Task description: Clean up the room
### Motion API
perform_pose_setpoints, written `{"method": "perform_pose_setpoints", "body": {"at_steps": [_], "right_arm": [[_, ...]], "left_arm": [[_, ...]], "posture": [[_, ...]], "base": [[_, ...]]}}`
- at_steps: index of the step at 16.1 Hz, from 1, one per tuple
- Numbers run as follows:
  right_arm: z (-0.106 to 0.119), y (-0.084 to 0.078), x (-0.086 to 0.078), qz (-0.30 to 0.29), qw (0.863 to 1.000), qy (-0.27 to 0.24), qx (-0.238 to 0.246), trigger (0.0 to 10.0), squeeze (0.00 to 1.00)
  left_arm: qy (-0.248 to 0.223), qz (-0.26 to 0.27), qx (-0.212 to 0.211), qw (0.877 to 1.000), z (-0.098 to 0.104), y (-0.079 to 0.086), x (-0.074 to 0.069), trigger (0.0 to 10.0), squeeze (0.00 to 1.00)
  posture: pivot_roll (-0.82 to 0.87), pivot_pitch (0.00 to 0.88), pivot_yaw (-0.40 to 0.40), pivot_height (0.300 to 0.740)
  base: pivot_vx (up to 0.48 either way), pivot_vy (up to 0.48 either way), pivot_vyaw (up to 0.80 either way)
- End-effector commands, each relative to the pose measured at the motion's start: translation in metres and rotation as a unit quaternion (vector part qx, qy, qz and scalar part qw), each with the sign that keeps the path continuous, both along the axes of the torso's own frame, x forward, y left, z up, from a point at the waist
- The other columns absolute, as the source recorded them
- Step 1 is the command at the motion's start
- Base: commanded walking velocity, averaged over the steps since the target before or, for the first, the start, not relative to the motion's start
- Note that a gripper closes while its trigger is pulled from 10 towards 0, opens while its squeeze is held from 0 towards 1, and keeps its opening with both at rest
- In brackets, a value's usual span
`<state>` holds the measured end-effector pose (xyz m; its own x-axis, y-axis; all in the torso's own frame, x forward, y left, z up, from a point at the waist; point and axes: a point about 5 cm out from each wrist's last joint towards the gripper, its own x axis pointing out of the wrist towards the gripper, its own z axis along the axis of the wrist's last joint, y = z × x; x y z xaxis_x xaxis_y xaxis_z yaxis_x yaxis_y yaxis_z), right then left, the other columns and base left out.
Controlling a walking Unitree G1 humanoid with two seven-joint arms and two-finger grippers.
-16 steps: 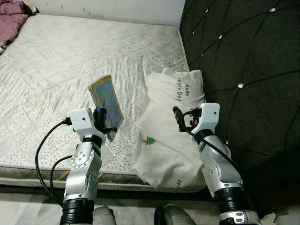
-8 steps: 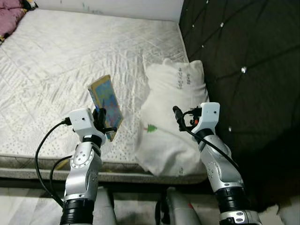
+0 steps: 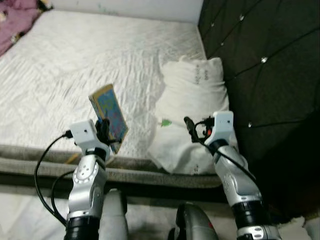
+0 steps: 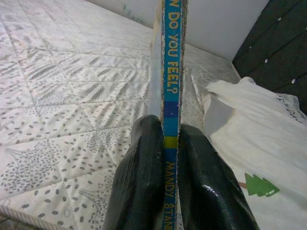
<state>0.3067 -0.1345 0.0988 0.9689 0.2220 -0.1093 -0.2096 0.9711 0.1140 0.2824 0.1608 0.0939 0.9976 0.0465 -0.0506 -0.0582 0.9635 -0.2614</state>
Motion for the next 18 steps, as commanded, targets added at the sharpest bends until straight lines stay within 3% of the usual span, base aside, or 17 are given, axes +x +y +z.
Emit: {"method": "perform_pose_setpoints", "body": {"at_steps": [1,4,7,9,13,18], "right_arm": [[0.001,-0.001,0.001,0.001,1.0,0.0,-0.002,10.0,0.0],[0.001,0.001,0.0,0.013,1.0,0.002,-0.002,10.0,0.0],[0.002,0.0,-0.008,0.027,0.999,-0.013,-0.035,10.0,0.0],[0.004,0.002,-0.013,0.034,0.999,-0.003,-0.018,10.0,0.0],[0.003,0.002,-0.018,0.033,0.999,0.007,-0.009,10.0,0.0],[0.004,0.001,-0.026,0.044,0.999,0.019,-0.017,10.0,0.0]], "left_arm": [[-0.027,-0.007,0.001,1.0,0.013,-0.004,0.005,10.0,0.0],[-0.028,-0.002,-0.001,1.0,0.012,-0.004,0.004,10.0,0.0],[-0.023,0.006,-0.009,1.0,0.012,-0.004,-0.004,10.0,0.0],[-0.026,0.017,-0.009,0.999,0.015,-0.002,-0.007,10.0,0.0],[-0.032,0.039,-0.011,0.999,0.022,0.004,-0.003,10.0,0.0],[-0.041,0.04,-0.019,0.998,0.028,-0.002,0.004,10.0,0.0]], "posture": [[0.01,0.07,-0.071,0.653],[0.01,0.079,-0.078,0.653],[0.01,0.115,-0.096,0.653],[0.01,0.159,-0.111,0.653],[0.01,0.211,-0.116,0.653],[-0.01,0.237,-0.131,0.643]], "base": [[0.0,0.0,0.0],[0.0,0.0,0.0],[0.0,0.0,0.0],[0.0,0.0,0.0],[0.0,0.0,0.0],[0.0,0.0,0.0]]}}
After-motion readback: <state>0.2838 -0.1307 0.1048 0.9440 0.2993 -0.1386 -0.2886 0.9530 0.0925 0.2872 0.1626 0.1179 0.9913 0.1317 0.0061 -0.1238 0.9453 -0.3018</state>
